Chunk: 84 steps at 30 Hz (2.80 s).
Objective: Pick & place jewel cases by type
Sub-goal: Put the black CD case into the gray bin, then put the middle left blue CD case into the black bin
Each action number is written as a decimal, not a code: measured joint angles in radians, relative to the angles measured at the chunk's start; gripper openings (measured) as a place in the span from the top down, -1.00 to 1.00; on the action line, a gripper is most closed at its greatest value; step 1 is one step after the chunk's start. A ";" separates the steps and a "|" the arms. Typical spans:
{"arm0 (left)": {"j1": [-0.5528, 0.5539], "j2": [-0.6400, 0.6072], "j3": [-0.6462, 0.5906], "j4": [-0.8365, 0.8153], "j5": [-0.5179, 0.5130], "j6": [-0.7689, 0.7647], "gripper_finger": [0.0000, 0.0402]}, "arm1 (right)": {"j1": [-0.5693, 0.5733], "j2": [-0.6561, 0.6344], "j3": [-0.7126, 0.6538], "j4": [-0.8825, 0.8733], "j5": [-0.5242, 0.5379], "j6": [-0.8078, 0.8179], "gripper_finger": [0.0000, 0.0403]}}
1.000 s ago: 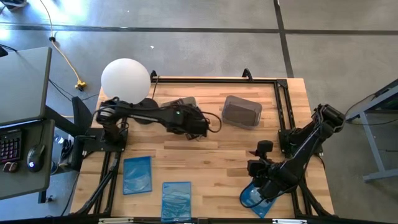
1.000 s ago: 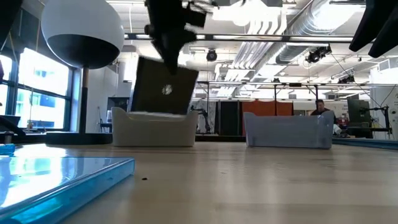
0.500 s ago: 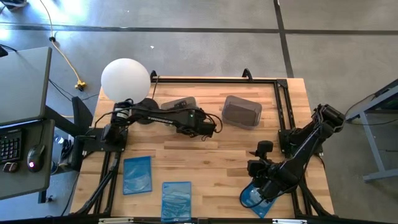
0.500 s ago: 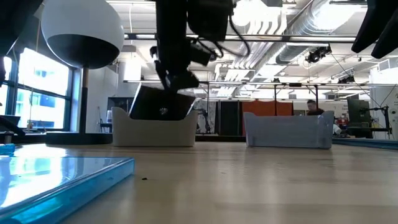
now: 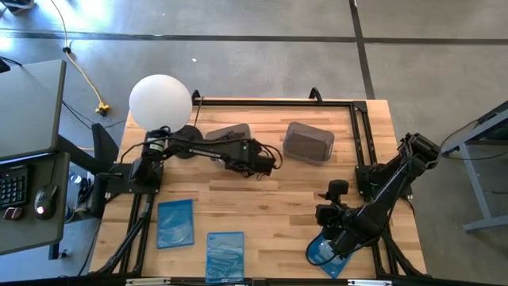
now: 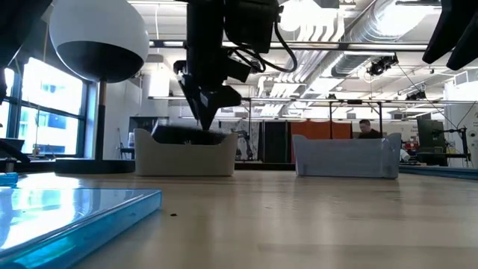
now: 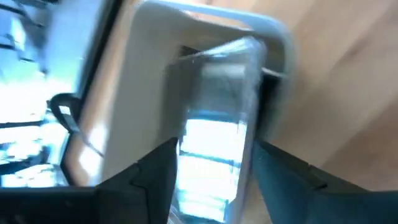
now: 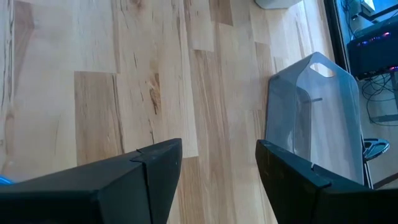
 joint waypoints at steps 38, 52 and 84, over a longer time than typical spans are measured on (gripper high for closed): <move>-0.827 0.142 -0.002 0.274 0.246 -0.567 -0.02 | -0.052 0.000 -0.002 0.389 0.018 -0.365 0.00; -0.498 0.157 -0.058 0.431 0.131 -0.211 -0.02 | -0.106 0.025 -0.001 0.538 -0.095 -0.620 0.00; -0.444 0.145 0.107 0.279 0.452 -0.386 -0.02 | -0.166 0.317 0.000 0.626 -0.134 -0.638 0.00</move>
